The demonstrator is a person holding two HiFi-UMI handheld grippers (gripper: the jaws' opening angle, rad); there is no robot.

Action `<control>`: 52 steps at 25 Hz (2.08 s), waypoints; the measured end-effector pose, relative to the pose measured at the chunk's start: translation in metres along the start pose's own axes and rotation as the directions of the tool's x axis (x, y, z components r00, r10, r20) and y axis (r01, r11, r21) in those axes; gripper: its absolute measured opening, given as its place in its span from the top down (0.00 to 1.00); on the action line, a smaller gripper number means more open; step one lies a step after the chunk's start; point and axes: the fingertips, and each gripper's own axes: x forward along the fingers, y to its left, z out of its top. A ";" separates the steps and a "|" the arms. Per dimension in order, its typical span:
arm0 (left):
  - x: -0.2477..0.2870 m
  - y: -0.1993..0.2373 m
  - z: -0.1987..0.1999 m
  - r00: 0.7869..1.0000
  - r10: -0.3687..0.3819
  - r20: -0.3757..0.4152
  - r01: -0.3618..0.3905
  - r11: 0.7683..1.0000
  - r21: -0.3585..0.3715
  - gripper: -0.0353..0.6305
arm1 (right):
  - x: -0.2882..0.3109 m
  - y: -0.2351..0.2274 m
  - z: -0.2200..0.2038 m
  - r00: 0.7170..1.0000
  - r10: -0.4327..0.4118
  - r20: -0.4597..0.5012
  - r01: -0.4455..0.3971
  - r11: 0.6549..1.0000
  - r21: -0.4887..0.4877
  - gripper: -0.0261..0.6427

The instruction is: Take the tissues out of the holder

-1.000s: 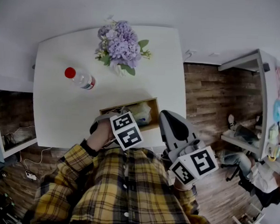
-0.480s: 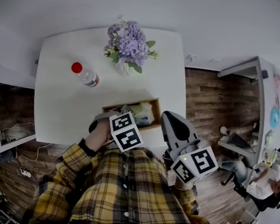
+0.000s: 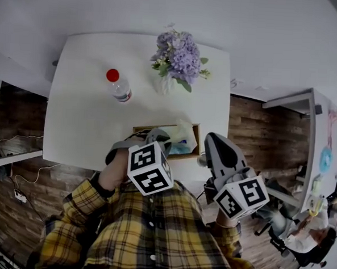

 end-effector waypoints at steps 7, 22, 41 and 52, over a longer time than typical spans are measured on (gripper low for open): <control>-0.052 0.031 0.015 0.970 0.173 0.170 -0.152 0.980 -0.130 0.90 | 0.012 0.018 0.005 0.999 0.052 -0.012 -0.052 0.998 -0.033 0.94; -0.167 0.080 0.031 0.679 0.506 0.532 -0.267 0.845 -0.464 0.90 | 0.036 0.060 0.007 0.985 0.168 -0.032 -0.171 0.981 -0.088 0.94; -0.223 0.082 0.036 0.510 0.594 0.622 -0.213 0.788 -0.578 0.90 | 0.045 0.091 0.028 0.969 0.248 0.021 -0.241 0.957 -0.163 0.94; -0.214 0.083 0.043 0.535 0.564 0.628 -0.198 0.807 -0.556 0.90 | 0.046 0.086 0.029 0.971 0.239 0.014 -0.234 0.960 -0.156 0.94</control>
